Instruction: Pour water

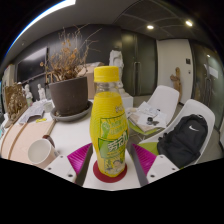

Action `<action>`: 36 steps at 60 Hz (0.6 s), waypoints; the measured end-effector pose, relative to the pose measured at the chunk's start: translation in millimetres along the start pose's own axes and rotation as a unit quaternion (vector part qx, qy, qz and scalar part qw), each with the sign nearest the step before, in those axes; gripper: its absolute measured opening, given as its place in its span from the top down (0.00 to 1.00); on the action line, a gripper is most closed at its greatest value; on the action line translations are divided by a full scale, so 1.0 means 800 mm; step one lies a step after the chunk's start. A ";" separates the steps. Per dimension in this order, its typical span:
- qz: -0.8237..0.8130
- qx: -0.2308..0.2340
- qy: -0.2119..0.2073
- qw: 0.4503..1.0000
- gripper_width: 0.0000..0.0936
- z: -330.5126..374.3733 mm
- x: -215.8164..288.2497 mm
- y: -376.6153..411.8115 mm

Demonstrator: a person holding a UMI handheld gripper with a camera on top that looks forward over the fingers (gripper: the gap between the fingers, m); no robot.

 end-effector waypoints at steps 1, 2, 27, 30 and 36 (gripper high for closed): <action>-0.002 -0.001 0.004 1.000 0.10 0.002 -0.001 0.000; -0.002 -0.002 0.006 1.000 0.07 0.005 -0.001 -0.001; -0.016 -0.022 0.070 0.997 0.09 0.260 -0.012 0.079; -0.010 -0.024 0.078 0.997 0.09 0.294 -0.019 0.098; 0.006 -0.027 0.083 0.996 0.08 0.358 -0.026 0.136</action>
Point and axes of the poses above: the point between the fingertips, and its own axes, seen from behind it with the camera up: y to the left, x up, z backward, against the way the camera looks, the point moved 4 cm from there along z, backward, against the way the camera looks, and after that the axes turned 7 degrees about y, right-handed, at the moved point
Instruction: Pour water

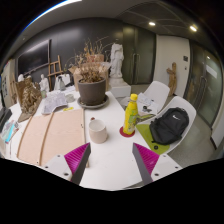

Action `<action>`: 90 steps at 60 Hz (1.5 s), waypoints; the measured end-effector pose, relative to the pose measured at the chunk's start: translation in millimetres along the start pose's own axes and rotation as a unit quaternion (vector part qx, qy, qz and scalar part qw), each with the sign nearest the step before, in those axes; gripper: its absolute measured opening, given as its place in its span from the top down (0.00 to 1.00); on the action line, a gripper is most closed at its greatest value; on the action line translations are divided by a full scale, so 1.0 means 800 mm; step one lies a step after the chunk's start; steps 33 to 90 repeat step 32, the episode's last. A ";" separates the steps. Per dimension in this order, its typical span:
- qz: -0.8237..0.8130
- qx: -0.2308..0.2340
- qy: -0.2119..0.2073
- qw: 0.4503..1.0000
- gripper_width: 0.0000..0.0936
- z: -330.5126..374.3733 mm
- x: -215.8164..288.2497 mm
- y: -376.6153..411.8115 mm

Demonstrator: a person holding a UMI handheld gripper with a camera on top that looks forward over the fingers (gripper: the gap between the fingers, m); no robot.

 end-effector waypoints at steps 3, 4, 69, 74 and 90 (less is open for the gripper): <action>0.011 -0.004 -0.001 1.000 0.08 0.025 -0.006 0.016; 0.014 -0.006 -0.001 1.000 0.08 0.034 -0.008 0.021; 0.036 -0.007 0.008 0.999 0.08 0.121 -0.055 0.088; 0.036 -0.007 0.008 0.999 0.08 0.121 -0.055 0.088; 0.036 -0.007 0.008 0.999 0.08 0.121 -0.055 0.088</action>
Point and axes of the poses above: the point between the fingertips, and its own axes, seen from behind it with the camera up: y to the left, x up, z backward, against the way the camera looks, the point moved 4 cm from there along z, backward, against the way the camera looks, and after that the axes turned 7 degrees about y, right-handed, at the moved point
